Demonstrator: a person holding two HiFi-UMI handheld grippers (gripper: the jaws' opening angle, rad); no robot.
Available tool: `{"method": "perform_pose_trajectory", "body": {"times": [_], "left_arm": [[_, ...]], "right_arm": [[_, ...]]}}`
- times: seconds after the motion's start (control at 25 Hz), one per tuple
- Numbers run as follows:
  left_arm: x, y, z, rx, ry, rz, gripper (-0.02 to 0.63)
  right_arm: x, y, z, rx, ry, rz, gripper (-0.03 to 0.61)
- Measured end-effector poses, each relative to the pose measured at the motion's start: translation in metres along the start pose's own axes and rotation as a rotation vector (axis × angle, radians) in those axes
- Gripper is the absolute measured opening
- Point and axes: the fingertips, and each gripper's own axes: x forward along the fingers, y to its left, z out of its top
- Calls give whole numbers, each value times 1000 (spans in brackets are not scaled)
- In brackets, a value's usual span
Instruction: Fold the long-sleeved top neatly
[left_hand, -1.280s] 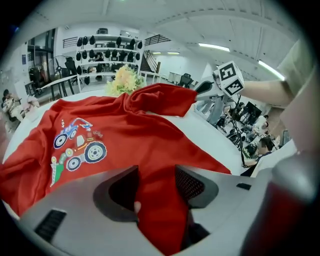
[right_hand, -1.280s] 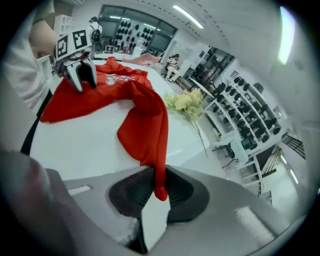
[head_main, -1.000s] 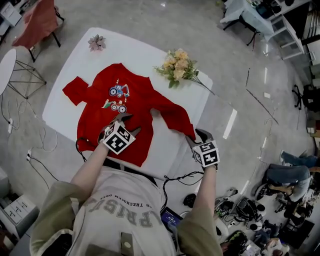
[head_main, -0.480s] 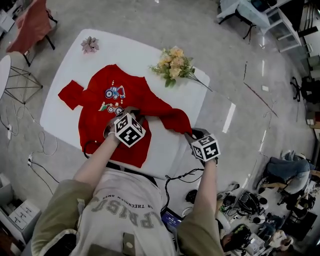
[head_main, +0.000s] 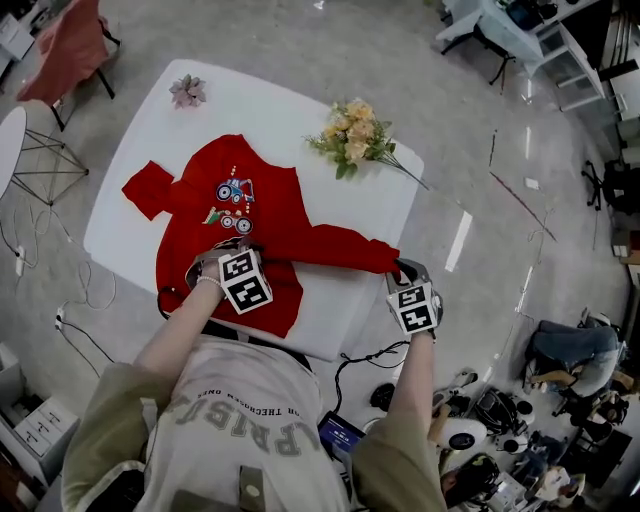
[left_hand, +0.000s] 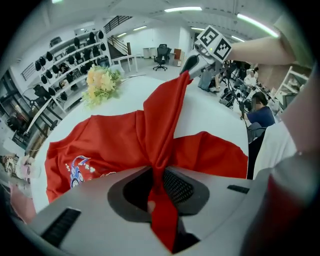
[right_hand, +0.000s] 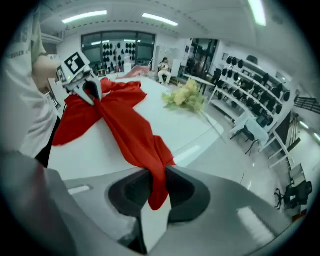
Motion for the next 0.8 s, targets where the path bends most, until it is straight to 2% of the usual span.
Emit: {"method": "perform_pose_trajectory", "body": {"times": [0.04,0.12,0.16,0.2,0.24,0.32,0.4,0.48,0.64,0.8], "left_arm": [[1,-1,-1,0,1,-6,69],[0,-2,-2,-4,-7,-24,78],[-1,-3,-3,-6,-10,-39,106],[-3,-5,-5,-12,-15,-55,176],[-6,-5,-5,-22,-29,-66,224],[-21,-3,3,-56,-108,-64,276],[-38,1,26,-90,-231,-48,278],[-39,-2,50,-107,-296,-63,278],[-6,-24,63,-68,-209,-106,281],[11,-37,60,-96,-162,-124,282]], "right_arm": [[5,9,-13,1,43,30,64],[8,24,-32,43,91,104,112],[6,28,-38,73,103,145,191],[2,31,-42,109,107,180,298],[-2,31,-43,155,94,203,348],[-13,22,-37,287,12,212,350],[-20,7,-30,452,-90,201,350],[-17,-5,-31,599,-140,194,348],[6,-8,-42,786,-123,187,348],[19,-1,-46,885,-104,204,326]]}}
